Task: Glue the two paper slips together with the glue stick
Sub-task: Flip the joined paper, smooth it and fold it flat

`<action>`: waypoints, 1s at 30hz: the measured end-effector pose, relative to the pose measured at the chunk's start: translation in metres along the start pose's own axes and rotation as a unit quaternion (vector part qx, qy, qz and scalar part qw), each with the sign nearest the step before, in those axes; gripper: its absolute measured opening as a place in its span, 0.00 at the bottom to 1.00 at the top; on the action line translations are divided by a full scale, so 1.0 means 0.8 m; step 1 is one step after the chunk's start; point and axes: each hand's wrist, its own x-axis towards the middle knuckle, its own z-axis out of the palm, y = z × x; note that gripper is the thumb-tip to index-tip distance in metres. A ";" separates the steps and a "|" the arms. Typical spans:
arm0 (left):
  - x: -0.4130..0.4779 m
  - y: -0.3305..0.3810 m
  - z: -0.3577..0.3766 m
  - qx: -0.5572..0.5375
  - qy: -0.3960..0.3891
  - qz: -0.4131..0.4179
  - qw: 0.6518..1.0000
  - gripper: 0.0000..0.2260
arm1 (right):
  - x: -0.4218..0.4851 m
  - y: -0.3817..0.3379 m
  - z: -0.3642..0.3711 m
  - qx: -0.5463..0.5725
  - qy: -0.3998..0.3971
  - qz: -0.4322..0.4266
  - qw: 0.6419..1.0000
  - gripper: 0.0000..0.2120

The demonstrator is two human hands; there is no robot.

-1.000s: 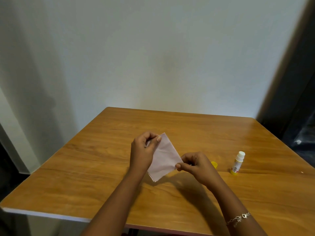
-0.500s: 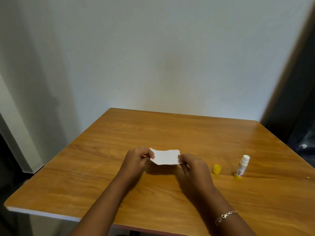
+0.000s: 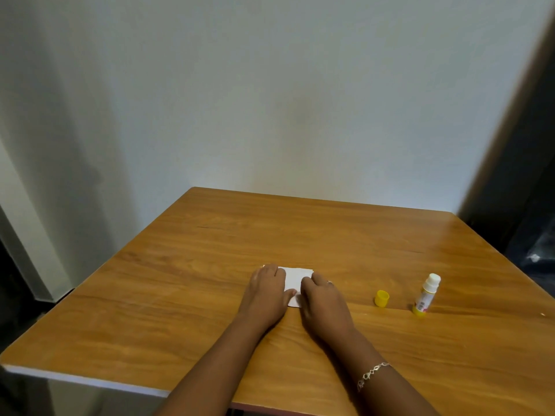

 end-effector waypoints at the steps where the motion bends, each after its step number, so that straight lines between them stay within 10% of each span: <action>1: 0.002 0.003 0.002 -0.029 -0.008 -0.008 1.000 0.12 | 0.002 0.000 0.004 -0.006 -0.001 -0.001 1.000 0.09; 24: -0.001 0.006 0.014 0.038 -0.107 -0.048 0.992 0.24 | -0.002 0.000 0.004 -0.068 -0.165 0.112 0.978 0.30; 30: -0.007 0.008 0.011 -0.005 0.016 -0.029 0.999 0.25 | -0.064 0.010 -0.055 0.058 0.063 0.080 0.993 0.25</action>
